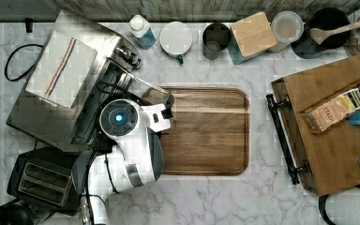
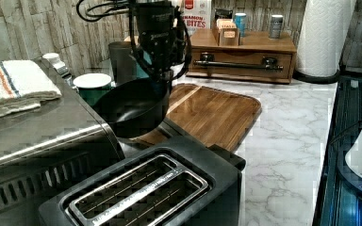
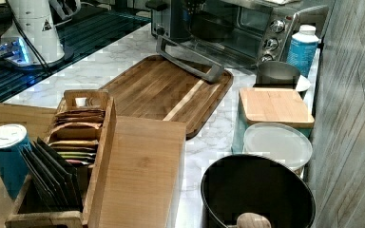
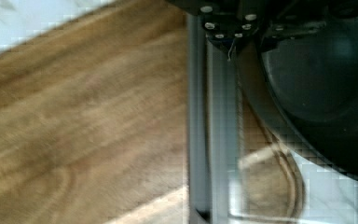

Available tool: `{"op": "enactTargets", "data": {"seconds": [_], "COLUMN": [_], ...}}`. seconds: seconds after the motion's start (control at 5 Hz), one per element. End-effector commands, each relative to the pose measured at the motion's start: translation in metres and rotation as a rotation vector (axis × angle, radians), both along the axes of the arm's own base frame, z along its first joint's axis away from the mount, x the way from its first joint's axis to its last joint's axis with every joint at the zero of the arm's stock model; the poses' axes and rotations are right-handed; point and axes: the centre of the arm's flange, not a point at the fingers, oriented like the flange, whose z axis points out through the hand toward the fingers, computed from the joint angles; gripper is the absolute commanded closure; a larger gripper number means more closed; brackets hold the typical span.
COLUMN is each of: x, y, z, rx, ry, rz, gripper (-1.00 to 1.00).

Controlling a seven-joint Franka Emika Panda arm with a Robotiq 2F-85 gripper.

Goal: Put the bowl in the oven.

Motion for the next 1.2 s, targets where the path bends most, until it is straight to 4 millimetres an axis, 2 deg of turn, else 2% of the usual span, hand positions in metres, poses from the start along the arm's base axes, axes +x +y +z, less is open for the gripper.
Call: {"op": "enactTargets", "data": {"seconds": [0.2,0.4,0.6,0.8,1.0,1.2], "x": [0.066,0.066,0.055,0.056,0.060,0.054], "y": [0.051,0.067,0.073,0.073,0.085,0.091], "z": [0.039,0.032,0.030,0.021,0.002,-0.015], "rx": [0.233,0.283,0.327,0.403,0.413,0.425], "ry": [-0.248,-0.268,-0.343,-0.327,-0.306,-0.301], "rz": [0.075,0.121,0.098,0.060,0.083,0.067], "gripper": [1.00,1.00,1.00,1.00,1.00,1.00]}}
